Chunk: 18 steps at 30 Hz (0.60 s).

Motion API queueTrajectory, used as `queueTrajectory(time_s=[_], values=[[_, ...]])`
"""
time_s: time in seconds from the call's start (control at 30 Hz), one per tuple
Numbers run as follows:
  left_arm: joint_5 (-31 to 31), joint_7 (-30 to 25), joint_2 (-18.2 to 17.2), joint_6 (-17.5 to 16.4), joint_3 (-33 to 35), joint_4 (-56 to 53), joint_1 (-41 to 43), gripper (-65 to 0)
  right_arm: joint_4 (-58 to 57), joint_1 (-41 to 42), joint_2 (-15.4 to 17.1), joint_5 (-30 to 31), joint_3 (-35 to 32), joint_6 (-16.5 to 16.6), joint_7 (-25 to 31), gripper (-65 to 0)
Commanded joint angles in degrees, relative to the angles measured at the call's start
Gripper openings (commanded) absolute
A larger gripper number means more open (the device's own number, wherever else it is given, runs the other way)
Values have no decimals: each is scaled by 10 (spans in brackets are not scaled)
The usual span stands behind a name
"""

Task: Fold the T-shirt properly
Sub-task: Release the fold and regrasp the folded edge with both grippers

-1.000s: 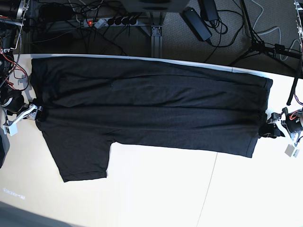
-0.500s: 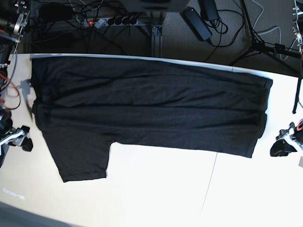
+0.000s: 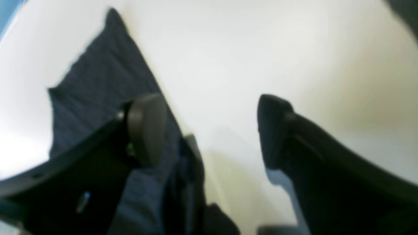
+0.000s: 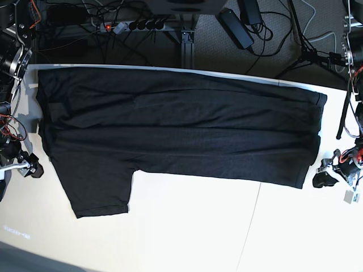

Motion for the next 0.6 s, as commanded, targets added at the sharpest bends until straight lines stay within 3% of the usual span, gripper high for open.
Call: queueTrajectory(time_s=[0.0,0.23,0.57], values=[[11,-5,-7,14,3,2,-18,-344,3,17,9,9,4,39,10,-217],[27,-6,-4,16,41,2,-38,-344,-2,22,-24,8,4,39,10,-217],[27,-6,-4,16,44,2,-38,-344,-2,27,-93,-14,4,39,13,-217]])
